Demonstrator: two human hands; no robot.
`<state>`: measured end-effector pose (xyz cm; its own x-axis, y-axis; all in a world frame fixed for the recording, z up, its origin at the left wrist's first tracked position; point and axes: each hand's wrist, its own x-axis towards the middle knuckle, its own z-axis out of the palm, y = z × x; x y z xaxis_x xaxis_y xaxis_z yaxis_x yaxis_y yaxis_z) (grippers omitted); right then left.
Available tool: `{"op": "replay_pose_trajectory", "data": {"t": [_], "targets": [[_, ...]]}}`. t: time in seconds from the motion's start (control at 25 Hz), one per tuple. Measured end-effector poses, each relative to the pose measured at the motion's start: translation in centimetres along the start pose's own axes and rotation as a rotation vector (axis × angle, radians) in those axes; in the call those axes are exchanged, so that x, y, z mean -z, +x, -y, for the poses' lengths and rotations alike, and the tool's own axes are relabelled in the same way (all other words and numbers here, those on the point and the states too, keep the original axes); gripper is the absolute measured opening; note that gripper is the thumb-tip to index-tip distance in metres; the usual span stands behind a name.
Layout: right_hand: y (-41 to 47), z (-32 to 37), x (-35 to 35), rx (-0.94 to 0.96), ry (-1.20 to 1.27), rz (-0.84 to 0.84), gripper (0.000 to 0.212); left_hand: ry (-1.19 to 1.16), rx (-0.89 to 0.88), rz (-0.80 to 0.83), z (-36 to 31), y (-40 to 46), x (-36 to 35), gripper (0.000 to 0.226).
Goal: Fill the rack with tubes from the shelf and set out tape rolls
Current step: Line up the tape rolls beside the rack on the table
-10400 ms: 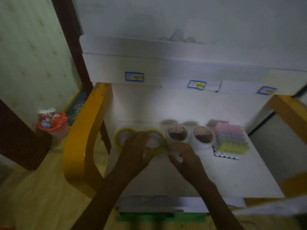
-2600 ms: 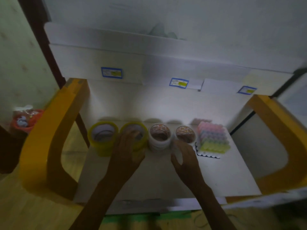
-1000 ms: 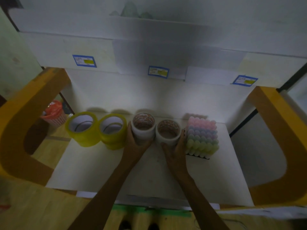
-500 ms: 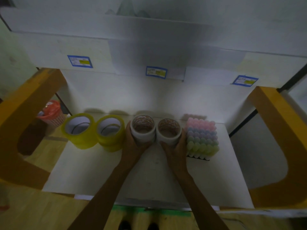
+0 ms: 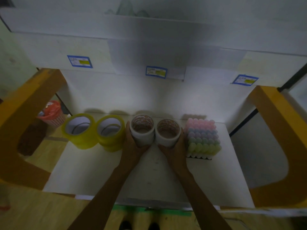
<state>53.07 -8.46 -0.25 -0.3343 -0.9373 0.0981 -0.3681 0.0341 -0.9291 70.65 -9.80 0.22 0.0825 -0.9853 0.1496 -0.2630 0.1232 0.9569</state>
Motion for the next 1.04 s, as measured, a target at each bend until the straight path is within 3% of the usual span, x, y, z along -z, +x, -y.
{"op": "replay_pose_trajectory", "data": {"t": [0.68, 1.04], "targets": [[-0.6, 0.1, 1.0, 0.067, 0.037, 0.059, 0.123, -0.021, 0.013, -0.019, 0.9, 0.1, -0.2, 0.113], [-1.6, 0.1, 0.5, 0.088, 0.017, 0.007, 0.111, 0.036, -0.093, -0.041, 0.1, -1.0, 0.0, 0.119]]}}
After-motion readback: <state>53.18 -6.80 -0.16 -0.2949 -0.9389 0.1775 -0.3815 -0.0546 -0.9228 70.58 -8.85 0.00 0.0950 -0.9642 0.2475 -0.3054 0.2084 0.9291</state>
